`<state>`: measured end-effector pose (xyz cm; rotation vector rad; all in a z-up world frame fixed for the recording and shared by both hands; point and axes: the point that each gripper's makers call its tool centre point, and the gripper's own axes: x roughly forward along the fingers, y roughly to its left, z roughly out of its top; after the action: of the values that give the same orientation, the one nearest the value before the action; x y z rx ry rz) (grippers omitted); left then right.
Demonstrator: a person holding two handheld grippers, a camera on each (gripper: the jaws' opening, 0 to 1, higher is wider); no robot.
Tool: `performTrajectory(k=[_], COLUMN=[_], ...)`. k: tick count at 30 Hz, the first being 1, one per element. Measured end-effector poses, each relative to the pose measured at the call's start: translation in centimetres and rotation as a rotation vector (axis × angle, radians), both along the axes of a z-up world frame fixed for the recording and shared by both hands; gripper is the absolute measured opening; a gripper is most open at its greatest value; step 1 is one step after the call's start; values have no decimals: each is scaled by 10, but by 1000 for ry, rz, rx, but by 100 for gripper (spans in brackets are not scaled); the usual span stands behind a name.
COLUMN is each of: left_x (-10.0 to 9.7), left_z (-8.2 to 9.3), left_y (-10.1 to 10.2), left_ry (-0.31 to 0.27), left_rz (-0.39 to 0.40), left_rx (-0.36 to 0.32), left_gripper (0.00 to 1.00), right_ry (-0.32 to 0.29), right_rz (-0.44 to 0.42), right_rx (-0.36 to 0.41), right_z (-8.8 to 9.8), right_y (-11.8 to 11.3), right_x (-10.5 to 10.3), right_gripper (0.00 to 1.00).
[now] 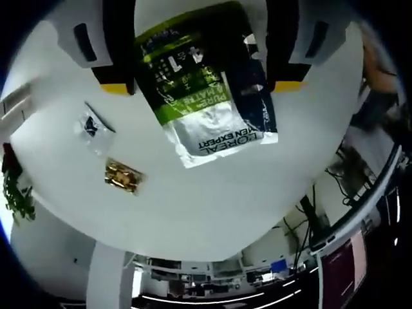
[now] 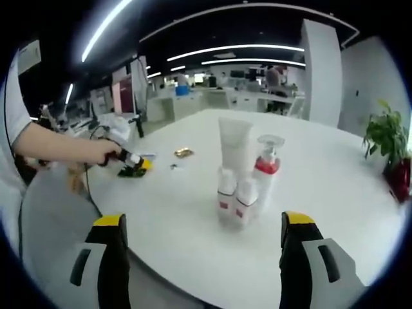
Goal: Arrange the skincare products in the storage area until every visible bottle or jar stands upright without overlapping.
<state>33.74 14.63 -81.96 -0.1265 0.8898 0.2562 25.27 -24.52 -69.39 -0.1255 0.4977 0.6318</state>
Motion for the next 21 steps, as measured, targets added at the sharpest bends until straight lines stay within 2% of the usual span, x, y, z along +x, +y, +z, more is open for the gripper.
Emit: performTrajectory(k=[2,3,5,11,12,14,15,21], left_x=[7,12,19,15,16,16,17,16], left_z=[-1,-3,-7,-6,-5,-5,-4,-4], left_y=[-1,0,5,1,-2,-4,-6,-11], left_ry=[-5,-10,-9,-32,-35,-42,-57,-61], left_rz=[-14,-32,-33,-38,-54,-72,-112,-97], left_rx=[6,6,7,17,16,21,25,18], left_gripper=[73,68,67,63,53,28,21,19], right_ry=[3,2,2,1,1,2,2,3], right_rz=[1,1,0,-2,-1,0,0,2], right_rx=[0,0,-1,1,2,-1,-1,0], right_z=[0,0,0,0,0,0,0,0], right_y=[0,0,0,0,0,0,0,0], right_x=[0,0,0,0,0,-1,-1,-1], right_gripper=[98,98,98,98,98,98,98,98])
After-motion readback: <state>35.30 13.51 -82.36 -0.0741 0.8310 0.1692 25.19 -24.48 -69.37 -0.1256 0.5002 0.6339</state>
